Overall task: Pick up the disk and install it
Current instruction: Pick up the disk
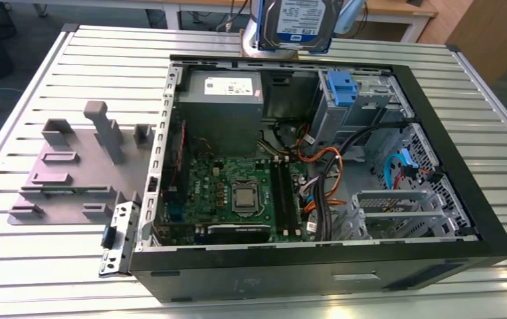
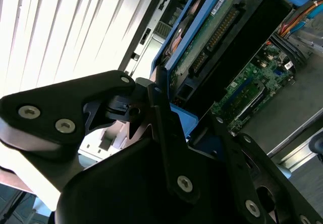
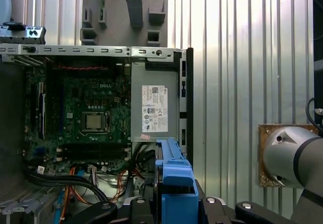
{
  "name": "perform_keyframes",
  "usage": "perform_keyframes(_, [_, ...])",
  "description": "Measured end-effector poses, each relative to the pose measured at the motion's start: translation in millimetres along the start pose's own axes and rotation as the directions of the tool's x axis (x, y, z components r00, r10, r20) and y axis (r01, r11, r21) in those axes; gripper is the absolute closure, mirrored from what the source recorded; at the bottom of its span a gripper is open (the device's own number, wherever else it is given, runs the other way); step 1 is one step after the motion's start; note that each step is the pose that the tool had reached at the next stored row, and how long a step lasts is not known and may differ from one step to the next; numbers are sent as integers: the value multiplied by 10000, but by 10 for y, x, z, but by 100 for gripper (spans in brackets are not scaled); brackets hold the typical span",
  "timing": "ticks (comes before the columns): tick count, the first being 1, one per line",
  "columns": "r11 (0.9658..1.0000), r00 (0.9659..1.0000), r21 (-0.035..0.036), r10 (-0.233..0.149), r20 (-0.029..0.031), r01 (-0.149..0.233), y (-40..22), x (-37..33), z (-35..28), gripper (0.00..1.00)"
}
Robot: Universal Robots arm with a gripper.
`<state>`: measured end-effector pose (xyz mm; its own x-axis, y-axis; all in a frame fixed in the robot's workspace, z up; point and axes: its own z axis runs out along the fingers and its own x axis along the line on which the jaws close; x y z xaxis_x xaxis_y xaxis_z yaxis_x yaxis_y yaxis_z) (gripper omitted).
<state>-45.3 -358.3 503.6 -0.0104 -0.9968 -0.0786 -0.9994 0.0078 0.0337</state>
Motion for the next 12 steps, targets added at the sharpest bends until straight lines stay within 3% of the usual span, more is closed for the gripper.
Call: perform_keyframes(12, [10000,10000,0,0,0,0,-35,0,-1,63])
